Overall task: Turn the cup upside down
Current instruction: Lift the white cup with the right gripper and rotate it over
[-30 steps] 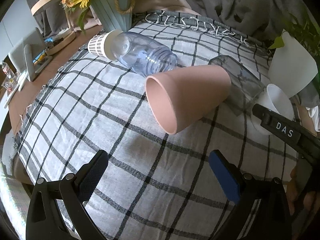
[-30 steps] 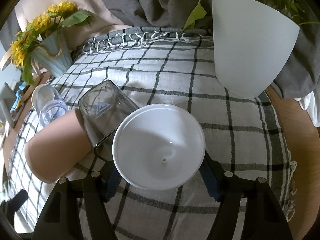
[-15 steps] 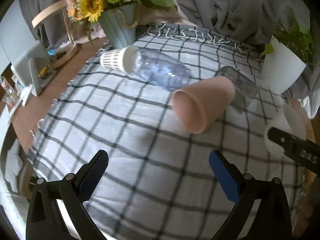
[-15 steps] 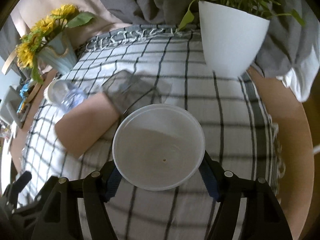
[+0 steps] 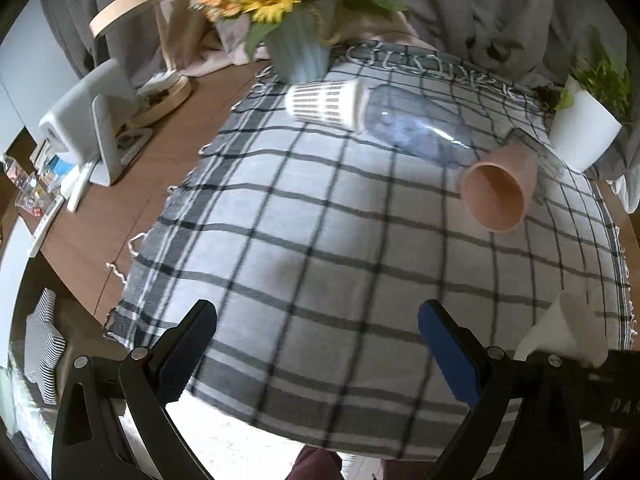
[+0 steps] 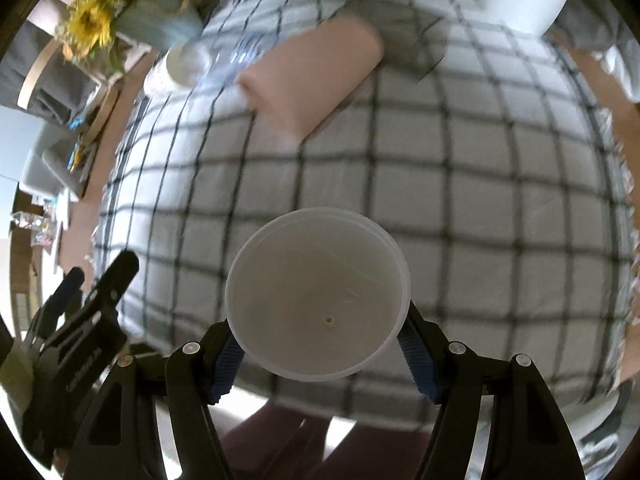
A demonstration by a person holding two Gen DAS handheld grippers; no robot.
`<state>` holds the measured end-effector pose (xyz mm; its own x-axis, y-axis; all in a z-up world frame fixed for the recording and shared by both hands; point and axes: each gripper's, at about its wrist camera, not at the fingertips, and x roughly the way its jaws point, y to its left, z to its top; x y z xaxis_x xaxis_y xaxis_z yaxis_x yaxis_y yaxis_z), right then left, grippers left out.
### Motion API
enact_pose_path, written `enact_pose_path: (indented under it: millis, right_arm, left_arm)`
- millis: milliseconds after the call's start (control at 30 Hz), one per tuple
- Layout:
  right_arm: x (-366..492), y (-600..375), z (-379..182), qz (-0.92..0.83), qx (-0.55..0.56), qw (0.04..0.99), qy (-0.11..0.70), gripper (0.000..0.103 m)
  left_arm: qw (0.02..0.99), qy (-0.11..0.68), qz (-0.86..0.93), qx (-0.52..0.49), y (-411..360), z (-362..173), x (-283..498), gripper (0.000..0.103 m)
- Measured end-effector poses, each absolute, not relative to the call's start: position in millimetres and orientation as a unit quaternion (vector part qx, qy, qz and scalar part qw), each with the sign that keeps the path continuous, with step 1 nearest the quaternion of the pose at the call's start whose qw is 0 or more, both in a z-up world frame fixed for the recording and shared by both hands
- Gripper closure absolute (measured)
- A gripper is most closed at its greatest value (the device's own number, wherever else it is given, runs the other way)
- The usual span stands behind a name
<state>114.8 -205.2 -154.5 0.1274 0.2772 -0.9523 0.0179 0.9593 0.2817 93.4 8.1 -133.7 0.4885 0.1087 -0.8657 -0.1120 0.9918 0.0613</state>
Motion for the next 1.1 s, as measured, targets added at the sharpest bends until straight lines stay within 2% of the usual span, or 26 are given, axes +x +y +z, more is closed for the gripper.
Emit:
enact_pose_path:
  millis: [467, 1033, 1100]
  right_arm:
    - [130.0, -144.3, -187.1, 0.093, 0.114, 0.655, 0.741, 0.033]
    - [155.1, -138.6, -189.4, 0.059, 0.094, 0.689, 0.716, 0.033]
    - [151.8, -138.2, -184.6, 0.055, 0.090, 0.700, 0.706, 0.026]
  left_arm:
    - [0.857, 0.511, 0.059, -0.026, 56.6, -141.5, 110.0, 0.000]
    - [0.860, 0.507, 0.048, -0.006, 62.3, -140.0, 124.1, 0.000]
    - [0.863, 0.503, 0.045, 0.000, 62.0, -137.9, 123.1, 0.000]
